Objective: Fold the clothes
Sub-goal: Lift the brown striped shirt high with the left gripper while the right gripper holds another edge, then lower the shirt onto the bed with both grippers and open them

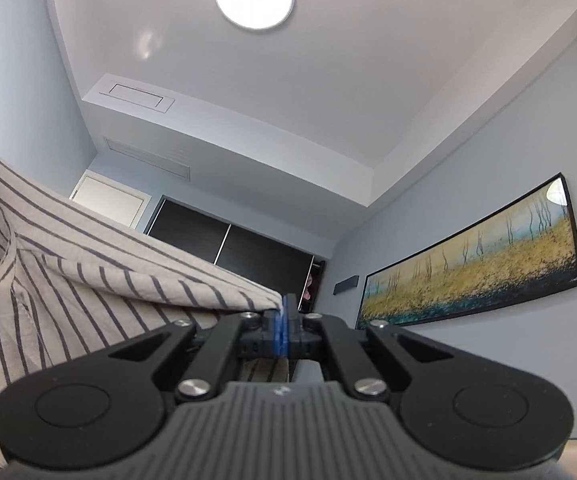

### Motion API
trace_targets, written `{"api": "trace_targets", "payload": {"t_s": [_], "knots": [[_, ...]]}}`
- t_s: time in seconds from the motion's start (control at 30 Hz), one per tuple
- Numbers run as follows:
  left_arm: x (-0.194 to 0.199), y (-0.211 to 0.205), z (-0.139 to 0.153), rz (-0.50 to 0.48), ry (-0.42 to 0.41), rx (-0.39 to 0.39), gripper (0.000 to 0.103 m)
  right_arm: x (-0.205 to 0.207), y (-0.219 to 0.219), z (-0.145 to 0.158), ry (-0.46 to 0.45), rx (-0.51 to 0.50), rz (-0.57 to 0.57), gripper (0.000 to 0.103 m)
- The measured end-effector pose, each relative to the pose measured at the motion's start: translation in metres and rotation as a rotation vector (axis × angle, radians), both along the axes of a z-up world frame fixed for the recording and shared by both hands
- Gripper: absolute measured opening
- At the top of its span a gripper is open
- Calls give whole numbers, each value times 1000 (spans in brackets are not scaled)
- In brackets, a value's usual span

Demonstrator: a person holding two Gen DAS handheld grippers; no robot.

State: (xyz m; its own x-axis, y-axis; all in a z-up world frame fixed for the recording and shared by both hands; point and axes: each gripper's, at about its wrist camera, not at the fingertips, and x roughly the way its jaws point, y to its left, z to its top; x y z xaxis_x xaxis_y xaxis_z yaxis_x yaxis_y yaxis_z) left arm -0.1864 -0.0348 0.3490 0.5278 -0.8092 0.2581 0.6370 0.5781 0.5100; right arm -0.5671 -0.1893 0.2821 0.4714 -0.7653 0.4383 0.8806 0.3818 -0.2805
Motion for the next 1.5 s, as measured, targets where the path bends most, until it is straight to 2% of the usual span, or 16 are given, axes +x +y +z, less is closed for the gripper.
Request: {"api": "trace_targets", "payload": {"t_s": [0.33,0.5,0.7,0.97,1.17,1.33,1.5], "knots": [[0,-11,18,19,-24,-2,0,-2,6,31,-35,-41,-1,1],[32,-59,6,34,27,55,0,31,-30,34,8,17,1,1],[79,-140,-32,53,109,161,0,88,-102,14,94,128,-12,1],[142,-260,-115,84,201,351,0,171,-217,-52,234,305,-42,1],[194,-361,-192,107,267,500,0,236,-320,-111,334,432,-88,1],[239,-446,-269,135,298,634,0,293,-408,-174,429,541,-131,1],[278,-507,-354,161,334,750,0,353,-479,-259,539,643,-162,1]]}}
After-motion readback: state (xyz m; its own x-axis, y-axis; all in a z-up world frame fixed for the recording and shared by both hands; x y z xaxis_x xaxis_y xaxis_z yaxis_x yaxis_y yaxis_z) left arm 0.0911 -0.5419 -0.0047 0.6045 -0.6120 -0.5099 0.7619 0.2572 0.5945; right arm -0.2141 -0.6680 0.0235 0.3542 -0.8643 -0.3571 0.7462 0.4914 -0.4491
